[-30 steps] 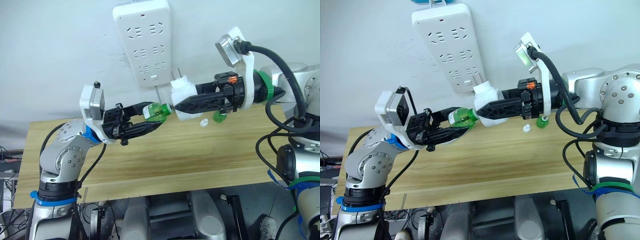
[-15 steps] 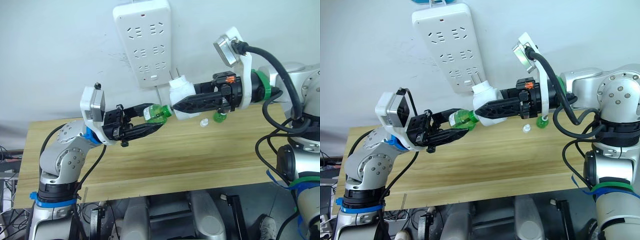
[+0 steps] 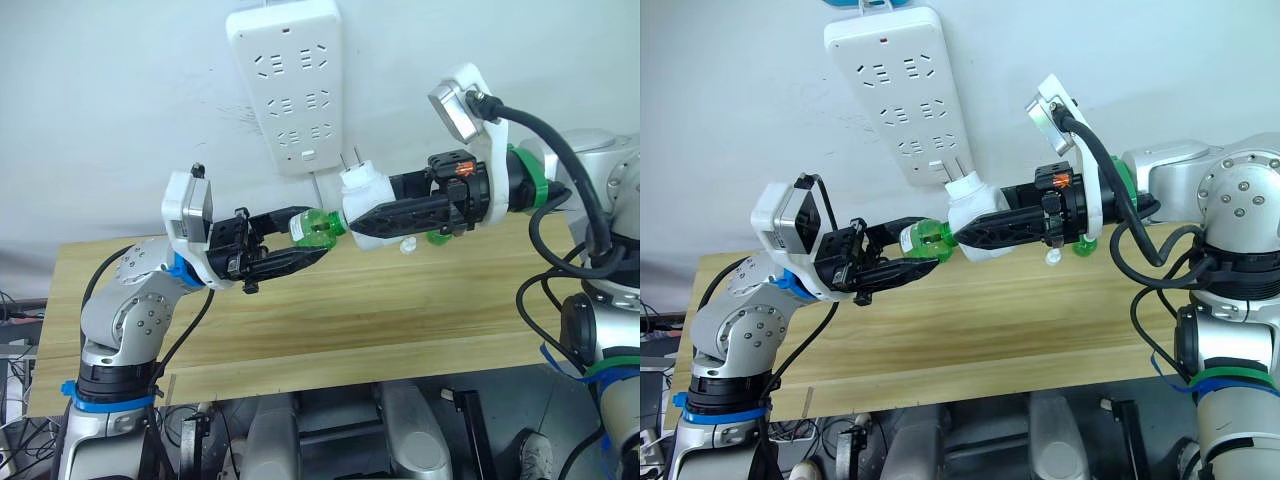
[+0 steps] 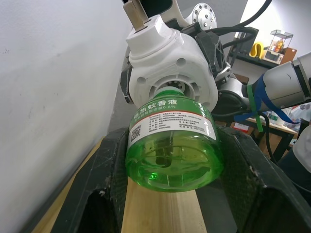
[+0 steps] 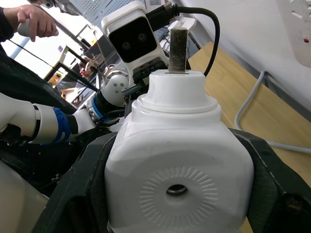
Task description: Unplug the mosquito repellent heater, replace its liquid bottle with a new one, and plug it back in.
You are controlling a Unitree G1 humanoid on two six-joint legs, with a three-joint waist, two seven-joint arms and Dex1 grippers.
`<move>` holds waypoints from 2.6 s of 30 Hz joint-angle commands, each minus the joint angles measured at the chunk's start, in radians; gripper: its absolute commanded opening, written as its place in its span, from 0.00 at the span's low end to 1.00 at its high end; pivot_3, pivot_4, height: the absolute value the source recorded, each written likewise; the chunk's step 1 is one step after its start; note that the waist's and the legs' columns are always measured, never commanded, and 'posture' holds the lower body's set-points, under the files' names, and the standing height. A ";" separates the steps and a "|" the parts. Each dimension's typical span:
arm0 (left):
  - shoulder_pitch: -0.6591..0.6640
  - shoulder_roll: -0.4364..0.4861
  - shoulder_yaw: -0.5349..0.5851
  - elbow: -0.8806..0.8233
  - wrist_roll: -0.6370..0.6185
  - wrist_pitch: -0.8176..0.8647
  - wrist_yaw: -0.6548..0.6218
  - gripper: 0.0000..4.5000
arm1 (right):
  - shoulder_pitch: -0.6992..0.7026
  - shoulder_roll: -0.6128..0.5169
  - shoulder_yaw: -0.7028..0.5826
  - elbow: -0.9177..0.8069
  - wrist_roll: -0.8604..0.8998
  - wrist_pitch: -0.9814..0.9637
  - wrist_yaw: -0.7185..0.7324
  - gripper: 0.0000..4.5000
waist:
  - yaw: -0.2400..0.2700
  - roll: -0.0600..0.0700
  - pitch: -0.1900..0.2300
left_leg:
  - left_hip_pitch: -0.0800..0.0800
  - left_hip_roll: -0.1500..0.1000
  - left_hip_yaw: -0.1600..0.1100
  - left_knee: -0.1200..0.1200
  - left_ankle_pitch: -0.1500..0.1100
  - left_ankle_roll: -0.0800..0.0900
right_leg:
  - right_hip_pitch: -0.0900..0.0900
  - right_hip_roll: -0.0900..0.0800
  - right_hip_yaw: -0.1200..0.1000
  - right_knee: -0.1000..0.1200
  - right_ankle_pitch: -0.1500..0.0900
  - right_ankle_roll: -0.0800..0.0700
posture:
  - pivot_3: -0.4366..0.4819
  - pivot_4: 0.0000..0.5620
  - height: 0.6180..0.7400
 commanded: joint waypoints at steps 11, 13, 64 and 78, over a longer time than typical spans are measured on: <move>-0.002 0.002 -0.005 -0.021 -0.009 -0.003 -0.004 0.50 | -0.015 -0.008 -0.016 -0.019 0.015 -0.015 0.005 0.66 | 0.000 0.000 0.000 | 0.000 0.000 0.000 0.000 0.000 0.000 | 0.000 0.000 0.000 0.000 0.000 0.000 | 0.20 0.65 0.92; -0.002 0.002 -0.006 -0.019 -0.007 -0.004 -0.005 0.50 | -0.017 -0.008 -0.016 -0.018 0.015 -0.016 0.005 0.66 | 0.000 0.000 0.000 | 0.000 0.000 0.000 0.000 0.000 0.000 | 0.000 0.000 0.000 0.000 0.000 0.000 | 0.20 0.65 0.92; -0.089 -0.070 -0.082 0.092 0.086 -0.054 -0.051 0.50 | 0.010 -0.029 0.017 -0.039 0.005 -0.033 0.039 0.66 | 0.000 0.000 0.000 | 0.000 0.000 0.000 0.000 0.000 0.000 | 0.000 0.000 0.000 0.000 0.000 0.000 | 0.20 0.63 0.92; -0.109 -0.068 -0.102 0.115 0.134 -0.062 -0.054 0.50 | 0.037 -0.102 0.092 -0.039 -0.077 -0.080 0.065 0.66 | 0.000 0.000 0.000 | 0.000 0.000 0.000 0.000 0.000 0.000 | 0.000 0.000 0.000 0.000 0.000 0.000 | 0.21 0.62 0.92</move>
